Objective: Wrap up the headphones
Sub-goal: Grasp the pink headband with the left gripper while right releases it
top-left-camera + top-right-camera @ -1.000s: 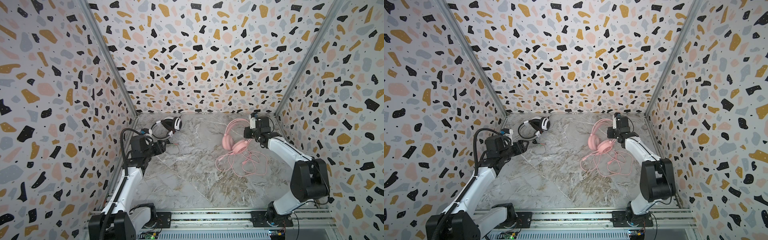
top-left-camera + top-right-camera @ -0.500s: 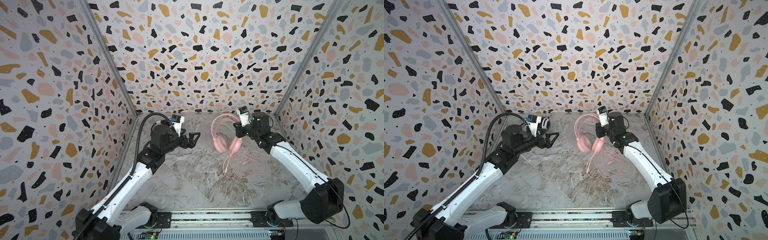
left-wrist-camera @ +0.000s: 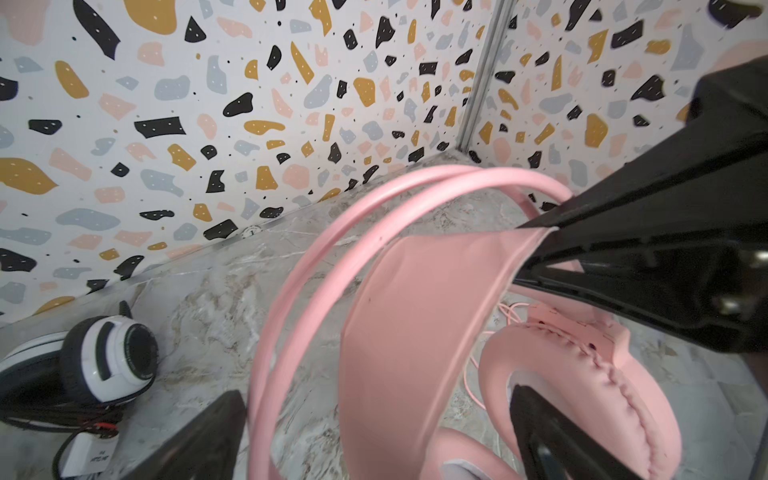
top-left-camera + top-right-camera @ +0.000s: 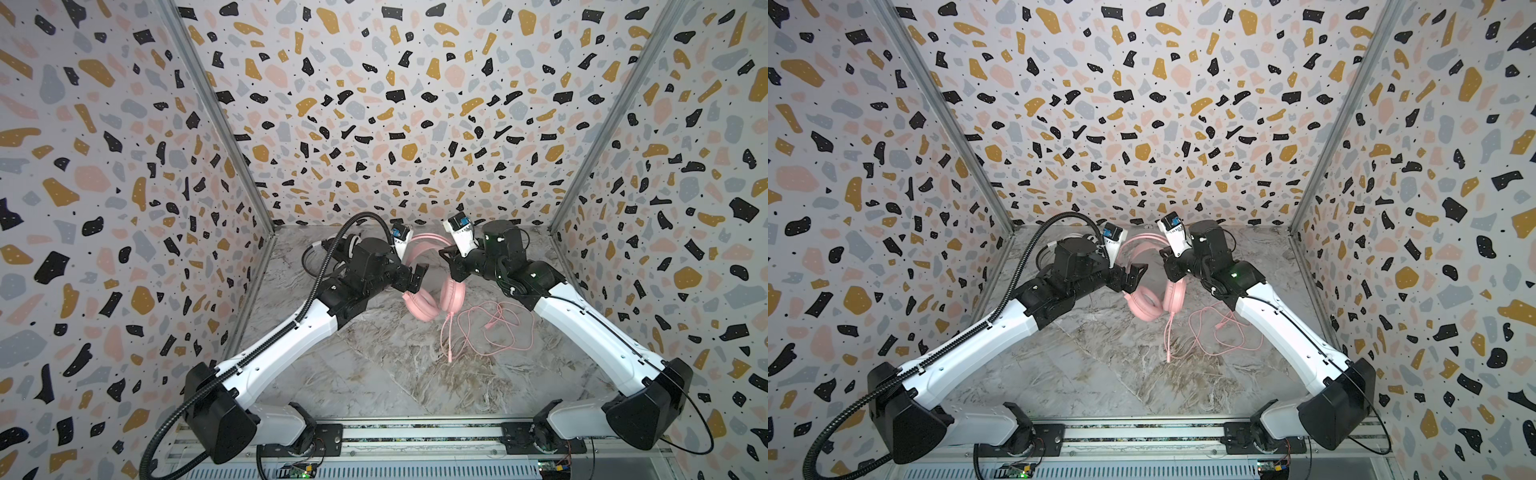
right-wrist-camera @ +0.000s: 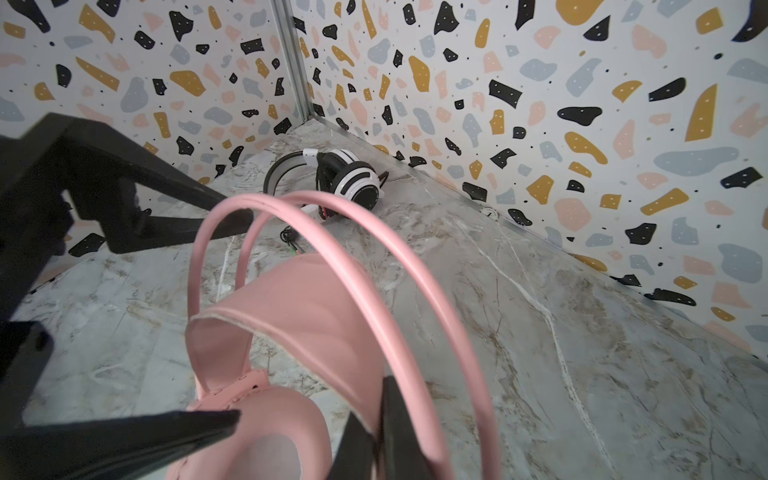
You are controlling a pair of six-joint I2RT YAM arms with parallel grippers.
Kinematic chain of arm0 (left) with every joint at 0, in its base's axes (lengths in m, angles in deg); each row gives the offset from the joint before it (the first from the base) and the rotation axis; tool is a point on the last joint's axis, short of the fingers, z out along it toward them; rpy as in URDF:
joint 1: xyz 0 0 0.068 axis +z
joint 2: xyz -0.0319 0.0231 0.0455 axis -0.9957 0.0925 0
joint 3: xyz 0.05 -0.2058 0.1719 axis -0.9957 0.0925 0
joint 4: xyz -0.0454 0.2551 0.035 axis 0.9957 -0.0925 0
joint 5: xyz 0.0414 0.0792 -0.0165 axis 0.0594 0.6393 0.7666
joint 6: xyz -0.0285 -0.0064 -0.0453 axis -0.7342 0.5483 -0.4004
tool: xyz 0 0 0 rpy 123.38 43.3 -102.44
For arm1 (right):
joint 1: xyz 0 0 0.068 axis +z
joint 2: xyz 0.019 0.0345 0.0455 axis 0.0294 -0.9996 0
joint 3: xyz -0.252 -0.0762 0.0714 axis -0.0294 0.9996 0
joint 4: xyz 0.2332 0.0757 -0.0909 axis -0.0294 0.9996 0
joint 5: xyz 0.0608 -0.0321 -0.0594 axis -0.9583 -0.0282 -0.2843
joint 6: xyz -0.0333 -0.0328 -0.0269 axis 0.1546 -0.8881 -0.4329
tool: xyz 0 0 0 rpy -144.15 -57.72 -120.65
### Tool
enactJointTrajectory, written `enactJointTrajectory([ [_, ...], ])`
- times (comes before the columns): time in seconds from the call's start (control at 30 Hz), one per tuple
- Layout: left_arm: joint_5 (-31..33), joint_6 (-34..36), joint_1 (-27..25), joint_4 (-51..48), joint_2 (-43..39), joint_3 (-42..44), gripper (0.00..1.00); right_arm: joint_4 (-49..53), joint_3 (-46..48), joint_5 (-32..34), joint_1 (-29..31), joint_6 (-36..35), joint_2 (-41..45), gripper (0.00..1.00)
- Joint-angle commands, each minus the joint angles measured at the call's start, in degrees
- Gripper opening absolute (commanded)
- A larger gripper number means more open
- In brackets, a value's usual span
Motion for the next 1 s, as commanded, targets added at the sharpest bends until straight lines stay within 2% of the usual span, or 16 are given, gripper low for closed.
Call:
enactJointTrajectory([
  [0.0,12.46,2.83,0.24,-2.82,0.64,-2.73,1.0,-0.88,-3.7,-1.3,1.82,0.48,1.39,0.06],
  [0.17,18.2,4.07,0.27,-1.97,-1.48,-1.6,1.0,-0.33,-4.32,-2.7,2.95,0.24,1.64,0.06],
  [0.23,18.8,4.52,0.22,-1.44,-1.52,-0.89,1.0,0.25,-4.81,-4.39,3.18,0.08,1.64,0.06],
  [0.33,16.48,4.62,0.25,-1.35,-0.62,-0.62,0.99,1.46,-5.74,-8.3,3.28,-0.25,1.2,0.06],
  [0.47,13.67,4.62,0.22,-1.52,0.59,-0.92,0.84,2.5,-6.32,-9.2,3.41,-0.63,0.44,0.07],
  [0.67,12.02,4.62,0.23,-0.92,-0.59,0.28,0.42,3.63,-6.5,-9.18,3.41,-0.97,-0.58,0.08],
  [0.8,11.48,3.73,0.28,-0.3,-1.55,1.68,0.28,3.87,-6.41,-9.2,3.41,-0.77,-1.88,0.12],
  [0.9,11.8,1.63,0.84,-1.03,-1.39,2.13,0.21,2.56,-5.55,-9.45,3.41,0.05,-1.5,0.22],
  [0.97,11.42,-0.08,1.67,-2.16,-1.16,2.06,0.18,1.9,-5.1,-8.28,3.17,0.84,-0.93,0.4],
])
